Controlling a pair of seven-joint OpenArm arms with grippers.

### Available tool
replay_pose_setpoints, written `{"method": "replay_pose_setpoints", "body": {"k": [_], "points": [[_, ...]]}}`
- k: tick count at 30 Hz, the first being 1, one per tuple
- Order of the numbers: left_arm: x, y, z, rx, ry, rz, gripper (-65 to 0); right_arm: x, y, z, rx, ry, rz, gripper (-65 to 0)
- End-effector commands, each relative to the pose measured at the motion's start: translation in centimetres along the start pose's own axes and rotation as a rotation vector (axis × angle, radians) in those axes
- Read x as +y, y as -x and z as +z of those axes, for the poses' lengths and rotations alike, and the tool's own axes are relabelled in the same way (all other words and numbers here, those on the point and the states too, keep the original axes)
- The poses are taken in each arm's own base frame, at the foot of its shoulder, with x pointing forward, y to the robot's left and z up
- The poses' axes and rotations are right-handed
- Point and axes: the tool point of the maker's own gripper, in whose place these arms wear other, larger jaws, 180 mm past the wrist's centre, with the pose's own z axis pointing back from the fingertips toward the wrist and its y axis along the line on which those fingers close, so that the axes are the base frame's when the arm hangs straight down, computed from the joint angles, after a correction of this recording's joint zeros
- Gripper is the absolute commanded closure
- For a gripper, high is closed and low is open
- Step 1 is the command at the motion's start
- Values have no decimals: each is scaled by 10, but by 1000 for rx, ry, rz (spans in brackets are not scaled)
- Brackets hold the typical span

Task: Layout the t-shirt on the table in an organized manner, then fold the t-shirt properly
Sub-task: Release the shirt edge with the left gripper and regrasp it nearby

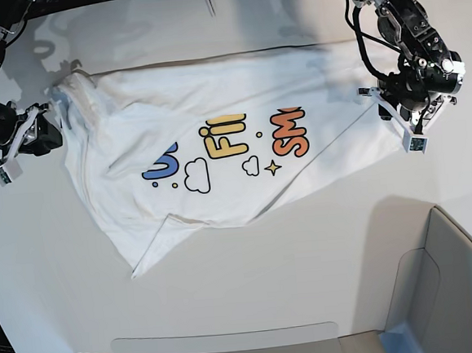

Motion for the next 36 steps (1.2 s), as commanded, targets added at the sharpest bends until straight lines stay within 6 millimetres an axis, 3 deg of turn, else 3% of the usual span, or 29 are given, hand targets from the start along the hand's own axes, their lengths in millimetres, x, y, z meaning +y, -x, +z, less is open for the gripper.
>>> {"method": "replay_pose_setpoints", "body": {"k": [1,4,9,22,27,31,36], "points": [[2,-7,1,-22,0,1,-231,-5,-14,8,-35,15,39,-188],[-3,4,-14,29,38,19,-231,-4,-14,7,-37,13,37,-188],[-9,-1,-32,56,87,54,-230,-4,-14,8,-37,14,39,-188],[-6,-10,-32,37,84,58,-229,-5,-13,9,-33,17,41,-188],[36,-17,-4,-45,-34,130,-229,-6,-13,8,-32,17,39,-188],[57,-21,8,-78,-88,161,-229,-6,-13,8,-31,16,38,-188],[57,-9,7,-48,-90,152,-229,-4,-13,7,-34,12,35,-188]]}}
